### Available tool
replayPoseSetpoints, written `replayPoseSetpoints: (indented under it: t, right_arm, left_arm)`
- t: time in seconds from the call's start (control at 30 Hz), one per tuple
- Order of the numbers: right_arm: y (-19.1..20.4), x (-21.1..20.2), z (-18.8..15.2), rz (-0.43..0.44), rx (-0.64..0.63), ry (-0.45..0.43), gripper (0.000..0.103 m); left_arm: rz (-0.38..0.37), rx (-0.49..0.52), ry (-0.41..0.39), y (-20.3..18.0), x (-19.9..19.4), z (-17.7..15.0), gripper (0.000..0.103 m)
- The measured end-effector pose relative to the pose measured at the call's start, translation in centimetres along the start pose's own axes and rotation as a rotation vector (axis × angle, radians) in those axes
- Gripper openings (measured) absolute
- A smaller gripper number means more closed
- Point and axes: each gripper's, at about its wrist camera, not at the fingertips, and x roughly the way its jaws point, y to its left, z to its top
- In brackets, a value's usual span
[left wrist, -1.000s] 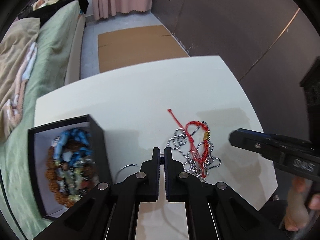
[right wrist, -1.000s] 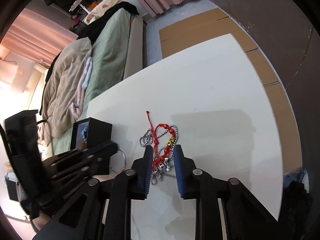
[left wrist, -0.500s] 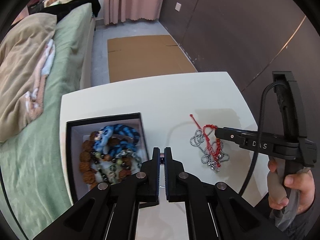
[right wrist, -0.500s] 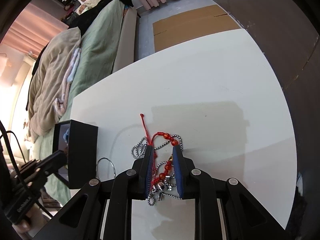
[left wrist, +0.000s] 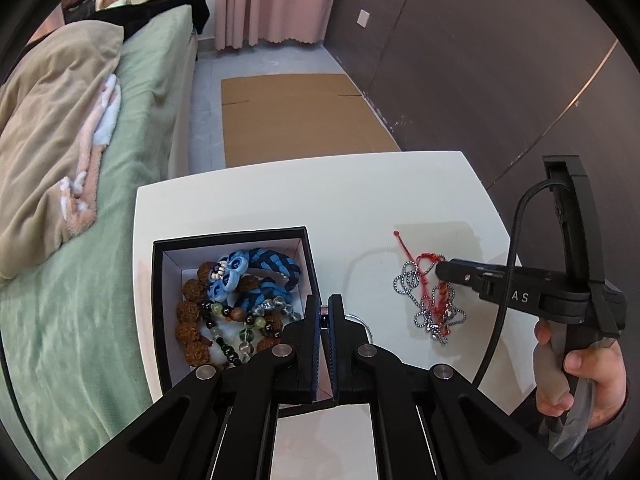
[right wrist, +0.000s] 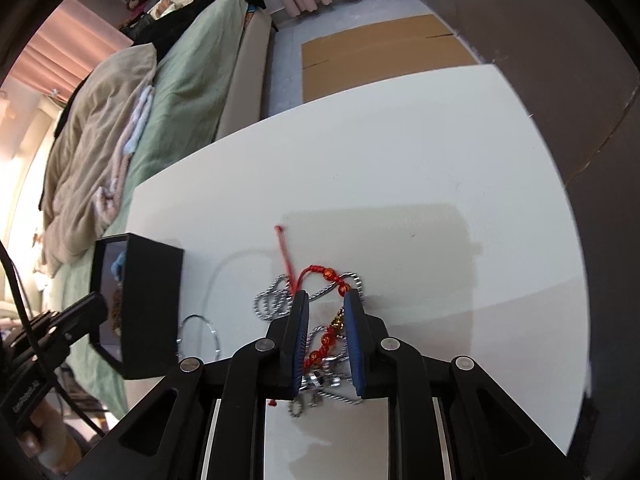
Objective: Organize jewelry
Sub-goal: 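Grasp the red bead bracelet with the right tool and lift it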
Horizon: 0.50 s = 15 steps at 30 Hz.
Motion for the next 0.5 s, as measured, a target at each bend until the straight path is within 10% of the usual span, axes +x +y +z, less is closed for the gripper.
replayPoseSetpoints:
  t: [0.5]
  right_arm:
    - [0.7,0.7,-0.4,-0.066,-0.038,0.010,0.016]
  left_arm:
    - [0.003,0.004,-0.010,0.1,-0.5,0.6,0.003]
